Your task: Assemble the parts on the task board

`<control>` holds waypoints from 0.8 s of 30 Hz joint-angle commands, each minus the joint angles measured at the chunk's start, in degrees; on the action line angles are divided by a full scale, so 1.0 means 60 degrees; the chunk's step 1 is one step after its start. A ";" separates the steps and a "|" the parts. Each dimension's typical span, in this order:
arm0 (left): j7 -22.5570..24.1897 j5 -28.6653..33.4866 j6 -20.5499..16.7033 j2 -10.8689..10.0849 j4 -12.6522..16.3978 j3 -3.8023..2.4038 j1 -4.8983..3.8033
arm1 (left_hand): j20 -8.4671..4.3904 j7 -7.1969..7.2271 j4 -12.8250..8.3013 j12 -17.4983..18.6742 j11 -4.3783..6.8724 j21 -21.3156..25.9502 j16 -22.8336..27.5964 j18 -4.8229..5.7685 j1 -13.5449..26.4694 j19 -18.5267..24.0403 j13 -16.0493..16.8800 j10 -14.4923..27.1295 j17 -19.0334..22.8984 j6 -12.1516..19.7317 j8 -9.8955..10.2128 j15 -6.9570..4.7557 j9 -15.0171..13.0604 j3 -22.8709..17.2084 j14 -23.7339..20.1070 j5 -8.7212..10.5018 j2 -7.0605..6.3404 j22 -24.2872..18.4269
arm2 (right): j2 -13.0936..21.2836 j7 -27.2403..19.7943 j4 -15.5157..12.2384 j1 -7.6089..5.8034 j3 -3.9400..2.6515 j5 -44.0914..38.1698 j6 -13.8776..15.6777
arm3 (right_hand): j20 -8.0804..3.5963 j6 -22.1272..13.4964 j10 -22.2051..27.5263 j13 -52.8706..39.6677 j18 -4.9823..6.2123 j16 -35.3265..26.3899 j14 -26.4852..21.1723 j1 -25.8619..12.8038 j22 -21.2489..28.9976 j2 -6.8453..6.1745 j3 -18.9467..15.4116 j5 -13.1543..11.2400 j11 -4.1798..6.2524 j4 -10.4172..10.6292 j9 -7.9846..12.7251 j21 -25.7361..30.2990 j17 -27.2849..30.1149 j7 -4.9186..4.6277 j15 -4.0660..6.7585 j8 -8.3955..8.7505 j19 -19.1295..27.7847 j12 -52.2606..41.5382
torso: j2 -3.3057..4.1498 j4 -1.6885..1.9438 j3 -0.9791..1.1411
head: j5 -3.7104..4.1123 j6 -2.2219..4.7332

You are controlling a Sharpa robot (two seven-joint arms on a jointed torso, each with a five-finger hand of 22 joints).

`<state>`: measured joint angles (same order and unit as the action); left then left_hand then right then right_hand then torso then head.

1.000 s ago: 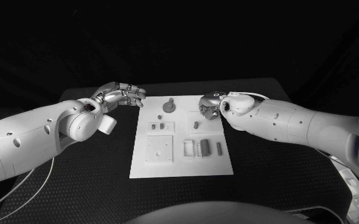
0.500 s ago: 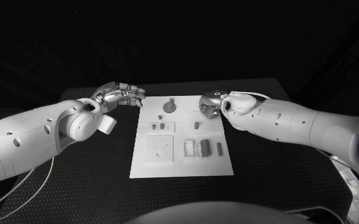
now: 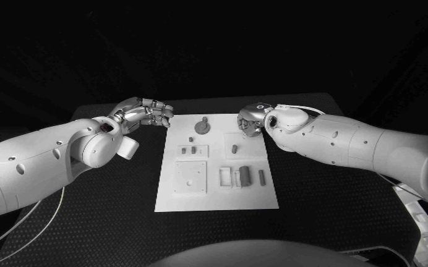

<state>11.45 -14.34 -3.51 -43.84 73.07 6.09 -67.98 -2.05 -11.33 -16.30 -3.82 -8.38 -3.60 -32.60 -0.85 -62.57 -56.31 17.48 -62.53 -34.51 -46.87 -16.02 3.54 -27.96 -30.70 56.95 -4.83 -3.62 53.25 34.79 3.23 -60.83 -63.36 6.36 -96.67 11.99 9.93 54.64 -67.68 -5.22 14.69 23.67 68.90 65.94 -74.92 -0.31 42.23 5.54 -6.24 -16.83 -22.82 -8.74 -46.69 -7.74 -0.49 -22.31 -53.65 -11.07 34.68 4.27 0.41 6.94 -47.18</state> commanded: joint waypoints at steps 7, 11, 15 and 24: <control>0.0050 0.0063 0.0047 0.0005 0.0006 -0.0010 -0.0011 | 0.0029 -0.0025 0.0002 -0.0035 -0.0024 -0.0046 0.0031 0.0068 0.0128 0.0008 -0.0012 0.0033 -0.0026 0.0061 -0.0002 0.0040 0.0014 0.0045 0.0039 -0.0026 0.0007 -0.0020 | 0.0268 -0.0139 -0.0402 -0.0092 -0.0039 0.0512 -0.0162 | 0.0004 0.0055 -0.0080 -0.0018 0.0052 0.0034 0.0079 0.0042 -0.0226 -0.0038 0.0068 -0.0007 -0.0007 0.0005 -0.0001 -0.0051 -0.0017 0.0000 -0.0021 0.0026 -0.0078 -0.0037 | 0.0002 -0.0008 0.0002 | -0.0009 -0.0005; 0.0050 0.0063 0.0042 0.0005 0.0004 -0.0009 -0.0011 | 0.0029 -0.0025 0.0003 -0.0035 -0.0025 -0.0046 0.0035 0.0068 0.0132 0.0007 -0.0014 0.0035 -0.0031 0.0064 -0.0002 0.0040 0.0015 0.0045 0.0040 -0.0028 0.0006 -0.0023 | 0.0344 -0.0278 -0.0583 -0.0095 -0.0069 0.0935 -0.0047 | 0.0004 0.0055 -0.0082 -0.0019 0.0052 0.0034 0.0081 0.0035 -0.0225 -0.0039 0.0068 -0.0007 -0.0006 0.0006 -0.0002 -0.0052 -0.0019 0.0000 -0.0021 0.0027 -0.0079 -0.0036 | 0.0002 -0.0005 0.0004 | -0.0016 -0.0008; 0.0052 0.0063 0.0037 0.0011 0.0000 -0.0009 -0.0011 | 0.0029 -0.0026 0.0003 -0.0035 -0.0026 -0.0046 0.0039 0.0067 0.0134 0.0007 -0.0015 0.0037 -0.0035 0.0066 -0.0003 0.0040 0.0015 0.0045 0.0040 -0.0029 0.0007 -0.0027 | 0.0376 -0.0664 -0.0786 -0.0094 -0.0088 0.1630 0.0452 | 0.0005 0.0054 -0.0083 -0.0020 0.0052 0.0030 0.0079 0.0030 -0.0224 -0.0035 0.0070 -0.0007 -0.0006 0.0008 -0.0002 -0.0051 -0.0021 -0.0001 -0.0021 0.0028 -0.0078 -0.0034 | 0.0000 -0.0002 0.0005 | -0.0057 -0.0010; 0.0065 0.0063 0.0007 0.0022 -0.0029 -0.0009 -0.0010 | 0.0029 -0.0026 0.0005 -0.0036 -0.0027 -0.0046 0.0046 0.0066 0.0137 0.0005 -0.0018 0.0040 -0.0045 0.0070 -0.0004 0.0040 0.0016 0.0043 0.0042 -0.0032 0.0015 -0.0033 | 0.0362 -0.1148 -0.1253 -0.0091 -0.0104 0.2171 0.1294 | 0.0004 0.0051 -0.0084 -0.0021 0.0052 0.0029 0.0083 0.0025 -0.0223 -0.0028 0.0076 -0.0006 -0.0007 0.0006 -0.0003 -0.0054 -0.0026 -0.0002 -0.0020 0.0031 -0.0084 -0.0030 | 0.0001 0.0001 0.0005 | -0.0208 -0.0038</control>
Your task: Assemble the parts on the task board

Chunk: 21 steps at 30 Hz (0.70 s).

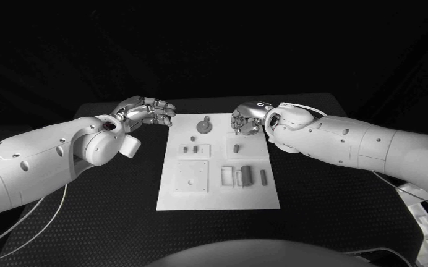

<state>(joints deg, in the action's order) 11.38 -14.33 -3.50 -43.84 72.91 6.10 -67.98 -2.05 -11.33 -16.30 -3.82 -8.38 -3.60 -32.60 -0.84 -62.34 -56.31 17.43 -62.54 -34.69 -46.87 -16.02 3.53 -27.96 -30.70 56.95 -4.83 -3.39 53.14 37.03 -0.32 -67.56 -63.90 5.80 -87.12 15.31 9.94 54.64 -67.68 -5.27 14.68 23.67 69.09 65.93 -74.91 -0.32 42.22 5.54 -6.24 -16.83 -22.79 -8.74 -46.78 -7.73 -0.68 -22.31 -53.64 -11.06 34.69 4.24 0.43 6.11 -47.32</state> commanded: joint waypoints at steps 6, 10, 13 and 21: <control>0.0085 0.0063 -0.0018 0.0025 -0.0010 -0.0010 -0.0010 | 0.0028 -0.0027 0.0004 -0.0036 -0.0028 -0.0046 0.0050 0.0065 0.0099 0.0004 -0.0011 0.0043 -0.0021 0.0072 -0.0005 0.0041 0.0017 0.0041 0.0045 -0.0034 -0.0020 -0.0020 | -0.0049 -0.0728 -0.0281 0.0002 -0.0024 0.0728 0.0946 | -0.0001 0.0052 -0.0083 -0.0014 0.0053 0.0030 0.0060 0.0026 -0.0225 -0.0027 0.0083 -0.0005 -0.0008 0.0005 -0.0010 -0.0059 -0.0017 -0.0003 0.0013 0.0033 -0.0094 -0.0027 | 0.0001 0.0008 -0.0007 | -0.0190 -0.0028; 0.0084 0.0063 -0.0022 0.0023 -0.0029 -0.0010 -0.0010 | 0.0028 -0.0027 0.0003 -0.0037 -0.0028 -0.0046 0.0054 0.0065 0.0100 0.0003 -0.0012 0.0044 -0.0026 0.0073 -0.0006 0.0040 0.0017 0.0041 0.0046 -0.0034 -0.0020 -0.0024 | -0.0117 -0.0737 -0.0419 0.0010 -0.0027 0.0749 0.0825 | -0.0003 0.0050 -0.0082 -0.0014 0.0053 0.0029 0.0062 0.0026 -0.0225 -0.0027 0.0087 -0.0005 -0.0009 0.0005 -0.0011 -0.0062 -0.0020 -0.0004 0.0013 0.0035 -0.0098 -0.0024 | 0.0001 -0.0001 -0.0002 | -0.0297 -0.0043; 0.0088 0.0063 -0.0024 0.0030 -0.0036 -0.0010 -0.0010 | 0.0028 -0.0027 0.0003 -0.0038 -0.0028 -0.0046 0.0057 0.0065 0.0101 0.0002 -0.0013 0.0045 -0.0030 0.0074 -0.0007 0.0040 0.0017 0.0040 0.0047 -0.0035 -0.0019 -0.0026 | -0.0196 -0.0742 -0.0560 0.0021 -0.0027 0.0753 0.0699 | -0.0003 0.0046 -0.0079 -0.0014 0.0053 0.0025 0.0061 0.0023 -0.0224 -0.0024 0.0089 -0.0005 -0.0011 0.0006 -0.0011 -0.0062 -0.0022 -0.0005 0.0012 0.0038 -0.0099 -0.0020 | 0.0000 -0.0005 -0.0003 | -0.0363 -0.0046; 0.0081 0.0063 -0.0035 0.0029 -0.0033 -0.0010 -0.0011 | 0.0028 -0.0028 0.0001 -0.0039 -0.0028 -0.0046 0.0063 0.0064 0.0100 0.0001 -0.0015 0.0046 -0.0039 0.0077 -0.0009 0.0040 0.0017 0.0038 0.0049 -0.0036 -0.0019 -0.0033 | -0.0381 -0.0714 -0.0785 0.0102 -0.0027 0.0583 0.0593 | -0.0002 0.0036 -0.0071 -0.0013 0.0053 0.0017 0.0054 0.0015 -0.0222 -0.0017 0.0095 -0.0006 -0.0015 0.0005 -0.0012 -0.0060 -0.0026 -0.0009 0.0008 0.0045 -0.0095 -0.0009 | 0.0003 -0.0002 -0.0005 | -0.0494 -0.0090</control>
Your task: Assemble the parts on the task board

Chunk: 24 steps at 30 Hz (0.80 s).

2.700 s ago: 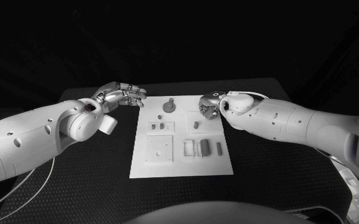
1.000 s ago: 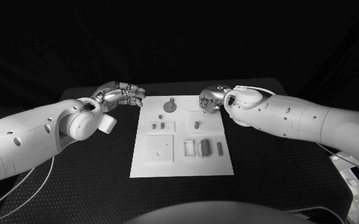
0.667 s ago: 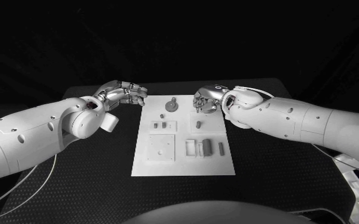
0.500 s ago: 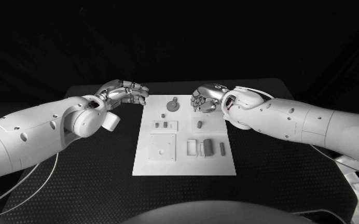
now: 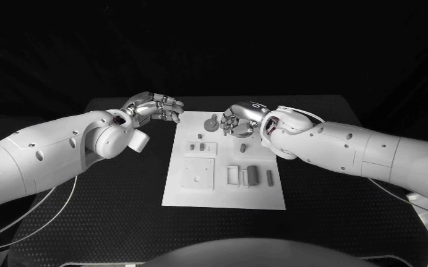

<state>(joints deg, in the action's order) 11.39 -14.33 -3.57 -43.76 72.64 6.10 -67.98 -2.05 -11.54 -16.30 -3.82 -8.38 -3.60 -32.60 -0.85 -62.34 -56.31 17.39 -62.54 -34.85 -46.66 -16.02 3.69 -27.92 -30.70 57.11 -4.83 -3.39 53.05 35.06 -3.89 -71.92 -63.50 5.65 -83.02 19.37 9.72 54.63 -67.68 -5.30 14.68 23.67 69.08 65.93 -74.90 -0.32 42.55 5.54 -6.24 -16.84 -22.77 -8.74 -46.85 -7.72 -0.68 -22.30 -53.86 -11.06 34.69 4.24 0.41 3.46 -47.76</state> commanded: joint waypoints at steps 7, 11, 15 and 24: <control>0.0082 0.0062 -0.0032 0.0021 -0.0036 -0.0010 -0.0012 | 0.0028 0.0006 0.0000 -0.0039 -0.0030 -0.0046 0.0070 0.0064 0.0100 -0.0001 -0.0011 0.0049 -0.0022 0.0045 -0.0011 0.0014 0.0010 0.0037 0.0026 -0.0038 -0.0020 -0.0023 | -0.0256 -0.0102 -0.0259 0.0262 -0.0004 -0.0504 -0.0098 | 0.0033 0.0032 -0.0067 -0.0007 0.0053 0.0011 0.0052 0.0012 -0.0222 -0.0014 0.0045 -0.0006 -0.0018 0.0004 -0.0017 -0.0059 -0.0018 -0.0012 0.0007 0.0047 -0.0056 -0.0003 | 0.0002 0.0006 0.0001 | -0.0182 -0.0073; 0.0087 0.0062 -0.0056 0.0022 -0.0052 -0.0010 -0.0015 | 0.0027 0.0006 -0.0002 -0.0040 -0.0029 -0.0046 0.0074 0.0064 0.0098 -0.0001 -0.0013 0.0049 -0.0028 0.0045 -0.0013 0.0013 0.0010 0.0035 0.0027 -0.0040 -0.0020 -0.0026 | -0.0448 -0.0095 -0.0153 0.0446 -0.0001 -0.0730 -0.0077 | 0.0033 0.0030 -0.0066 -0.0008 0.0053 0.0008 0.0051 0.0010 -0.0222 -0.0015 0.0047 -0.0007 -0.0019 0.0004 -0.0018 -0.0058 -0.0021 -0.0013 0.0006 0.0049 -0.0054 0.0001 | 0.0000 0.0002 0.0000 | -0.0204 -0.0094; 0.0092 0.0062 -0.0065 0.0023 -0.0068 -0.0010 -0.0017 | 0.0027 0.0006 -0.0003 -0.0042 -0.0029 -0.0047 0.0078 0.0063 0.0096 -0.0003 -0.0013 0.0049 -0.0033 0.0046 -0.0015 0.0013 0.0010 0.0033 0.0029 -0.0043 -0.0020 -0.0030 | -0.0600 -0.0061 -0.0098 0.0584 0.0002 -0.0909 -0.0025 | 0.0033 0.0029 -0.0066 -0.0008 0.0054 0.0007 0.0052 0.0009 -0.0223 -0.0015 0.0048 -0.0007 -0.0019 0.0004 -0.0019 -0.0058 -0.0023 -0.0014 0.0006 0.0050 -0.0054 0.0003 | 0.0004 0.0007 0.0003 | -0.0254 -0.0127; 0.0087 0.0062 -0.0054 0.0046 -0.0111 -0.0010 -0.0018 | 0.0027 0.0006 -0.0004 -0.0043 -0.0029 -0.0047 0.0085 0.0063 0.0094 -0.0005 -0.0016 0.0049 -0.0044 0.0047 -0.0018 0.0013 0.0010 0.0031 0.0032 -0.0046 -0.0024 -0.0037 | -0.0854 0.0062 -0.0030 0.0807 0.0014 -0.1241 -0.0003 | 0.0031 0.0030 -0.0067 -0.0010 0.0054 0.0005 0.0057 0.0008 -0.0224 -0.0017 0.0051 -0.0007 -0.0019 0.0003 -0.0022 -0.0061 -0.0029 -0.0014 0.0006 0.0050 -0.0056 0.0007 | 0.0001 0.0006 0.0005 | -0.0333 -0.0202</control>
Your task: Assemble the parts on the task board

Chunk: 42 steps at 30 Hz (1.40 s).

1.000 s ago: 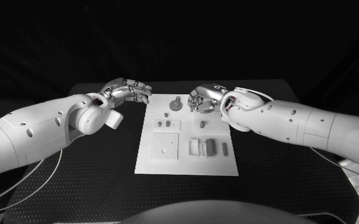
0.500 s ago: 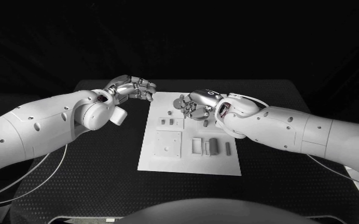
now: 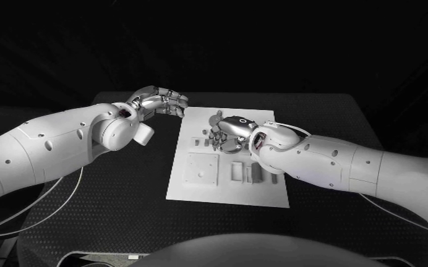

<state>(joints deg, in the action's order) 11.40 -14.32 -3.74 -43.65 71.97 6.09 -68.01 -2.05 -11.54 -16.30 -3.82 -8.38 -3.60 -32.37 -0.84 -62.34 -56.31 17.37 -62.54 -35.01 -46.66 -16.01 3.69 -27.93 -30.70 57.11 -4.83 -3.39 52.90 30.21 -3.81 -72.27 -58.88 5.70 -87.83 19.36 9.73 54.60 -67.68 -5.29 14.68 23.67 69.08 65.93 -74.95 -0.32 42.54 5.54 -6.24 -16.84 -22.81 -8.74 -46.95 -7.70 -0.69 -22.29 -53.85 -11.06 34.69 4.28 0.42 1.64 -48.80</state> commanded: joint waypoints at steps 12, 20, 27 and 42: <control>0.0083 0.0061 -0.0003 0.0056 -0.0043 -0.0009 -0.0013 | 0.0027 0.0006 -0.0003 -0.0045 -0.0030 -0.0047 0.0058 0.0063 0.0093 -0.0007 -0.0015 0.0050 -0.0032 0.0049 -0.0022 0.0012 0.0012 0.0027 0.0035 -0.0049 -0.0023 -0.0022 | -0.0360 0.0079 0.0191 0.0401 0.0030 -0.0717 0.0144 | 0.0028 0.0034 -0.0067 -0.0014 0.0054 0.0002 0.0062 0.0008 -0.0218 -0.0023 0.0056 -0.0008 -0.0019 0.0002 -0.0020 -0.0064 -0.0019 -0.0019 0.0008 0.0051 -0.0060 0.0014 | 0.0000 -0.0003 0.0006 | -0.0103 -0.0129; 0.0081 0.0061 0.0041 0.0068 -0.0063 -0.0009 -0.0013 | 0.0024 0.0008 -0.0023 -0.0048 -0.0028 -0.0046 0.0079 0.0059 0.0040 -0.0006 -0.0020 0.0052 -0.0057 0.0055 -0.0029 0.0010 0.0012 0.0000 0.0037 -0.0054 -0.0024 -0.0038 | -0.0483 0.0079 0.0344 0.0520 0.0051 -0.0876 0.0247 | 0.0026 0.0033 -0.0066 -0.0015 0.0054 -0.0001 0.0064 0.0010 -0.0218 -0.0027 0.0060 -0.0007 -0.0019 0.0000 -0.0022 -0.0066 -0.0024 -0.0018 0.0009 0.0053 -0.0060 0.0019 | 0.0000 -0.0001 -0.0001 | -0.0143 -0.0199; 0.0088 0.0061 0.0044 0.0081 -0.0088 -0.0009 -0.0012 | 0.0027 0.0006 -0.0018 -0.0049 -0.0029 -0.0047 0.0085 0.0062 0.0039 -0.0007 -0.0022 0.0053 -0.0064 0.0056 -0.0031 0.0011 0.0013 -0.0001 0.0038 -0.0052 -0.0026 -0.0043 | -0.0518 0.0073 0.0390 0.0553 0.0077 -0.0925 0.0248 | 0.0026 0.0032 -0.0065 -0.0015 0.0054 -0.0004 0.0064 0.0012 -0.0218 -0.0033 0.0062 -0.0007 -0.0020 0.0000 -0.0024 -0.0066 -0.0027 -0.0018 0.0008 0.0054 -0.0059 0.0023 | 0.0001 -0.0007 -0.0003 | -0.0150 -0.0201; 0.0097 0.0061 0.0060 0.0097 -0.0116 -0.0009 -0.0011 | 0.0029 0.0003 -0.0011 -0.0049 -0.0032 -0.0047 0.0100 0.0064 0.0041 -0.0009 -0.0026 0.0056 -0.0082 0.0062 -0.0034 0.0014 0.0014 -0.0002 0.0041 -0.0049 -0.0027 -0.0054 | -0.0582 0.0065 0.0519 0.0595 0.0124 -0.0999 0.0235 | 0.0026 0.0032 -0.0066 -0.0018 0.0054 -0.0012 0.0063 0.0017 -0.0218 -0.0039 0.0069 -0.0007 -0.0020 0.0000 -0.0030 -0.0066 -0.0035 -0.0018 0.0008 0.0055 -0.0054 0.0031 | 0.0000 -0.0004 0.0000 | -0.0156 -0.0201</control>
<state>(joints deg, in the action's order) 11.40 -14.32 -3.70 -43.19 71.22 6.10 -68.01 -2.05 -11.54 -16.30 -3.82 -8.37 -3.60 -32.15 -0.84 -62.34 -56.31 17.31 -62.54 -35.42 -46.66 -15.97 3.69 -27.94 -30.71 57.11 -4.83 -3.39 52.63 26.80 -3.30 -69.19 -55.36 6.42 -93.00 20.65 9.73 54.60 -67.67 -5.43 14.68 23.67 69.08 65.93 -74.92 -0.31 42.54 5.54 -6.24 -16.84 -22.92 -8.74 -47.10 -7.69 -0.69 -22.29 -53.84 -11.06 34.69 4.27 0.40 0.66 -50.00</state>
